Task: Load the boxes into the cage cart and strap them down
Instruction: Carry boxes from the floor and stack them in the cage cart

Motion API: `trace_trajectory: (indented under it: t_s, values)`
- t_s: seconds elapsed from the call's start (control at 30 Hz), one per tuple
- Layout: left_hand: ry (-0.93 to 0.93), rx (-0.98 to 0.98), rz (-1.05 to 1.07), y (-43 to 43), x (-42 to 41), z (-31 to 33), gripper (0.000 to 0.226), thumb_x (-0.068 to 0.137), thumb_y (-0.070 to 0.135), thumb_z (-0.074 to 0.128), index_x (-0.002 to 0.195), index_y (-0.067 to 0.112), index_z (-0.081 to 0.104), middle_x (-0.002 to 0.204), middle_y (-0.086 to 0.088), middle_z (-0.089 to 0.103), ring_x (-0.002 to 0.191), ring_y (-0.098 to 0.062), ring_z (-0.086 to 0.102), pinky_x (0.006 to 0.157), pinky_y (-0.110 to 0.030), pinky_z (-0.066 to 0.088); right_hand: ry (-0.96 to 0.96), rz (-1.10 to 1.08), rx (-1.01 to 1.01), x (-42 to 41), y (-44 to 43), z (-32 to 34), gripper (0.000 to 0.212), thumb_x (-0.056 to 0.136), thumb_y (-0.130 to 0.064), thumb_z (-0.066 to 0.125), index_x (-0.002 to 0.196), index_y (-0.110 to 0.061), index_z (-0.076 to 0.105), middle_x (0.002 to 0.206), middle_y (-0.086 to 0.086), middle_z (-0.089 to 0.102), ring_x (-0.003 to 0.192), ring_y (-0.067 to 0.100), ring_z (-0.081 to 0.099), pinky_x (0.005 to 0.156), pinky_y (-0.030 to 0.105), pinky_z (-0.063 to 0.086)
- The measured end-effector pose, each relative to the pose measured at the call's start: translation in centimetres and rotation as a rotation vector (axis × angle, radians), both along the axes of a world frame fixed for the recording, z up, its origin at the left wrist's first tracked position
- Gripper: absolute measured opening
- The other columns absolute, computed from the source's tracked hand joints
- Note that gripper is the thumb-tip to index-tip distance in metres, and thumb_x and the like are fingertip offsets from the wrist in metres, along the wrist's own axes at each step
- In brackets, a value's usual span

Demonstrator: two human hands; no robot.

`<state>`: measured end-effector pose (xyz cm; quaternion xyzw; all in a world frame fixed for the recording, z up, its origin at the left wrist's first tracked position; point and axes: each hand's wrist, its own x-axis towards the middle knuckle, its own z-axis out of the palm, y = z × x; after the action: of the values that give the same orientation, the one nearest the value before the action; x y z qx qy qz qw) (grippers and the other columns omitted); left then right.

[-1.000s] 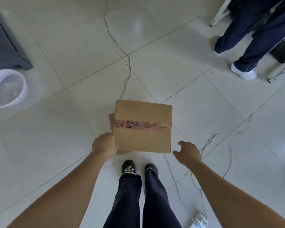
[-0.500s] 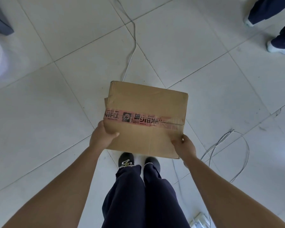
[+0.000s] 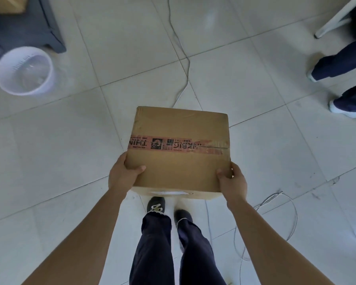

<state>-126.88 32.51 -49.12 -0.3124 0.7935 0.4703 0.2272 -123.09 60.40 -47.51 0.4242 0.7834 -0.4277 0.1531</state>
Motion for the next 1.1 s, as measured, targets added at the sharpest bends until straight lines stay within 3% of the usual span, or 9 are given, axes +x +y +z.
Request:
trace_trajectory:
  t_s: [0.3, 0.53, 0.63, 0.83, 1.1]
  values:
    - [0.245, 0.059, 0.364, -4.8, 4.8, 12.1, 0.052, 0.076, 0.021, 0.078, 0.123, 0.029, 0.058, 0.112, 0.009, 0.065, 0.102, -0.02, 0.063, 0.092, -0.045, 0.053, 0.247, 0.212, -0.038, -3.1, -5.3, 11.6, 0.045, 0.093, -0.031, 0.061, 0.136, -0.026, 0.051, 0.121, -0.003, 0.06, 0.108, 0.021, 0.059, 0.093, 0.043, 0.051]
    - [0.39, -0.023, 0.709, -10.3, 11.6, 19.9, 0.052, 0.08, 0.024, 0.076, 0.128, 0.022, 0.054, 0.112, 0.007, 0.063, 0.102, -0.018, 0.062, 0.089, -0.039, 0.052, 0.411, 0.413, -0.134, -3.0, -13.4, 18.7, 0.039, 0.092, -0.036, 0.061, 0.13, -0.028, 0.057, 0.119, -0.006, 0.064, 0.106, 0.019, 0.061, 0.092, 0.036, 0.049]
    - [0.433, -0.061, 0.846, -13.1, 15.7, 22.4, 0.052, 0.08, 0.029, 0.076, 0.127, 0.023, 0.054, 0.111, 0.008, 0.064, 0.101, -0.017, 0.062, 0.089, -0.039, 0.052, 0.451, 0.519, -0.18, -2.5, -18.0, 21.3, 0.04, 0.09, -0.037, 0.063, 0.128, -0.027, 0.059, 0.119, -0.006, 0.065, 0.11, 0.019, 0.06, 0.098, 0.042, 0.048]
    - [0.499, -0.175, 1.085, -19.7, 24.4, 27.1, 0.047, 0.08, 0.033, 0.074, 0.123, 0.028, 0.057, 0.104, 0.012, 0.064, 0.098, -0.018, 0.064, 0.088, -0.046, 0.054, 0.512, 0.763, -0.286, 1.1, -28.8, 25.9, 0.031, 0.09, -0.036, 0.063, 0.12, -0.028, 0.064, 0.103, -0.011, 0.064, 0.104, 0.018, 0.062, 0.095, 0.042, 0.049]
    - [0.546, -0.38, 1.313, -29.3, 37.7, 32.9, 0.058, 0.08, 0.036, 0.074, 0.133, 0.023, 0.052, 0.114, 0.006, 0.061, 0.1, -0.018, 0.059, 0.09, -0.042, 0.051, 0.559, 1.053, -0.411, 10.2, -44.3, 30.3, 0.031, 0.093, -0.038, 0.06, 0.121, -0.024, 0.064, 0.108, -0.009, 0.066, 0.101, 0.018, 0.061, 0.088, 0.038, 0.049]
